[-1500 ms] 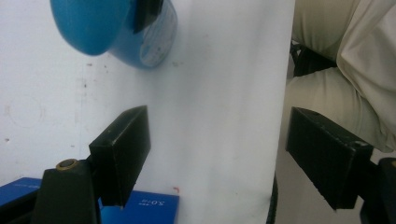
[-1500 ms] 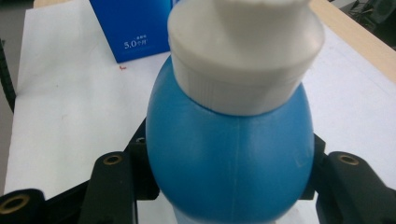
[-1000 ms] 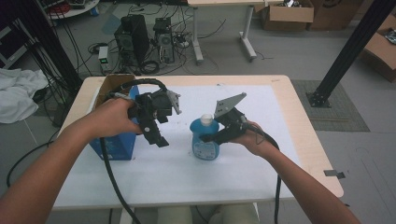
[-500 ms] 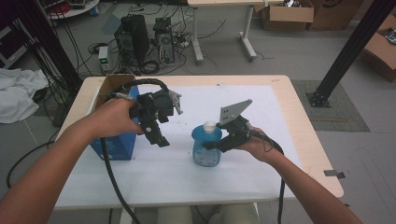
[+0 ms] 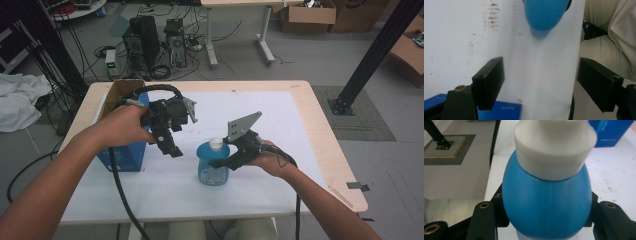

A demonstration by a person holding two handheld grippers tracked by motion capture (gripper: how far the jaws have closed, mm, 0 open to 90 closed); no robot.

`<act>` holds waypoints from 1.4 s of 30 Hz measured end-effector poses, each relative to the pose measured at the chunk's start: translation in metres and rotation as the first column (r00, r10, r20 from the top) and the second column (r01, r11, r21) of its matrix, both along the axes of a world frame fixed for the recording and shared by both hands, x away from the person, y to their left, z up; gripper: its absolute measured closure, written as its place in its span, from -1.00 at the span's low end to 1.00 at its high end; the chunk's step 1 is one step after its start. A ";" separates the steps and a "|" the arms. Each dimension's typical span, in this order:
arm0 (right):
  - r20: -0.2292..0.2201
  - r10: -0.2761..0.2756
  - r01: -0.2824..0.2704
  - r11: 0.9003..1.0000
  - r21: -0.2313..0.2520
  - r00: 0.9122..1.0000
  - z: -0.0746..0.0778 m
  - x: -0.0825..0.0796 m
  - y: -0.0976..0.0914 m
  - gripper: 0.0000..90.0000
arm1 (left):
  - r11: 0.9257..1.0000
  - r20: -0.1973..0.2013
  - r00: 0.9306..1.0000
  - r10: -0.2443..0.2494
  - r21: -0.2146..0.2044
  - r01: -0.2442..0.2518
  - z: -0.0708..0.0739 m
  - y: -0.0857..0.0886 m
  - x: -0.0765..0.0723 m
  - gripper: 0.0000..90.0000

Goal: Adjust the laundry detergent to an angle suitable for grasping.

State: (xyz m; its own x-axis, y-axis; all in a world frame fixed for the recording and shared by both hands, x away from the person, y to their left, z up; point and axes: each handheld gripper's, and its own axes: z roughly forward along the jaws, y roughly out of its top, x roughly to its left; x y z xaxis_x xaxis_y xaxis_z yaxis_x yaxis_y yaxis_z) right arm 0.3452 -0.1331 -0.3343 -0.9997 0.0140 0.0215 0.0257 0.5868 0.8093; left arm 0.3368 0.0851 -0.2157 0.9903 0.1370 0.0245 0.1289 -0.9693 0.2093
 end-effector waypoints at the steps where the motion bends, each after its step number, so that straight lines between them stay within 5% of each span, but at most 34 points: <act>1: -0.001 0.007 -0.007 1.000 0.001 1.000 -0.001 0.000 0.001 -0.03 | 1.000 -0.001 1.000 0.000 0.000 0.000 0.000 0.000 0.000 -0.49; 39: 0.000 0.102 -0.102 0.995 0.006 0.995 -0.013 -0.005 0.008 -0.08 | 1.000 -0.001 1.000 -0.002 0.004 0.002 -0.002 -0.003 0.002 -0.49; 42: -0.013 0.093 -0.093 0.996 0.018 0.996 -0.011 -0.005 0.007 -0.25 | 1.000 0.001 1.000 -0.002 0.006 0.002 -0.002 -0.002 0.002 -0.49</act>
State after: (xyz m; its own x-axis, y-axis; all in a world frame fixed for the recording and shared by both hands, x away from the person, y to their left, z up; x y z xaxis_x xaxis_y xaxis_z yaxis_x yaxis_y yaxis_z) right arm 0.3400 -0.1258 -0.3455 -0.9963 -0.0792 0.0347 -0.0171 0.5734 0.8191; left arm 0.3387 0.0826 -0.2176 0.9906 0.1345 0.0261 0.1264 -0.9708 0.2040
